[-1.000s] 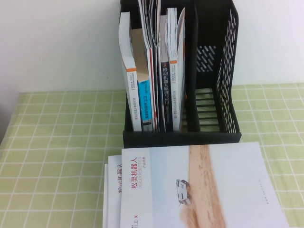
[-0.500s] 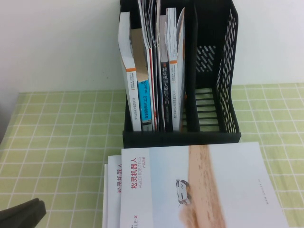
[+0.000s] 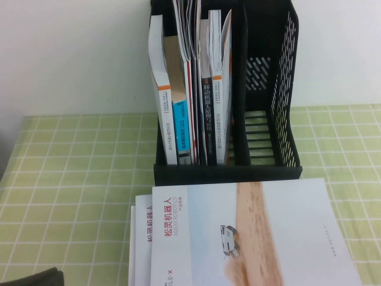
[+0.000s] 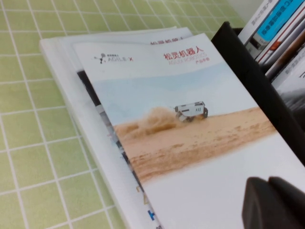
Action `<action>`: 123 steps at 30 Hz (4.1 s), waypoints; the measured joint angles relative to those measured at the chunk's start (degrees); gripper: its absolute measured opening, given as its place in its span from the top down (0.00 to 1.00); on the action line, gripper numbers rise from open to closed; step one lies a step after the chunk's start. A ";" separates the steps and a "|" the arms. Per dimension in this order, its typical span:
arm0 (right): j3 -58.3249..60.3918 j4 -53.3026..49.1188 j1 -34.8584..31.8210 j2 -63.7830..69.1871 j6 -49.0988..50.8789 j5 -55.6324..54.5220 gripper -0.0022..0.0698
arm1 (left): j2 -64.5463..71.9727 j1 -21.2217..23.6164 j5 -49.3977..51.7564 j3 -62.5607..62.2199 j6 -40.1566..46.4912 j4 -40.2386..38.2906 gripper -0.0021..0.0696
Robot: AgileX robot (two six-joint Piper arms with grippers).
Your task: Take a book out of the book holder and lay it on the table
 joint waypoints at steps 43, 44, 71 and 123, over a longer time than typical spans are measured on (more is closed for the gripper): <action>0.90 0.00 0.00 0.00 0.14 -0.29 0.97 | -16.49 26.00 -8.03 20.72 1.33 8.15 0.97; 0.90 0.00 0.00 0.00 0.14 -0.29 0.97 | -16.49 26.00 -8.03 20.72 1.33 8.15 0.97; 7.41 18.62 -59.79 -19.50 11.25 -18.14 0.97 | -16.49 26.00 -7.99 20.72 1.33 8.15 0.97; 26.13 40.41 -71.95 -26.89 -22.62 -17.11 0.97 | -16.49 26.00 -7.99 20.72 1.33 8.15 0.97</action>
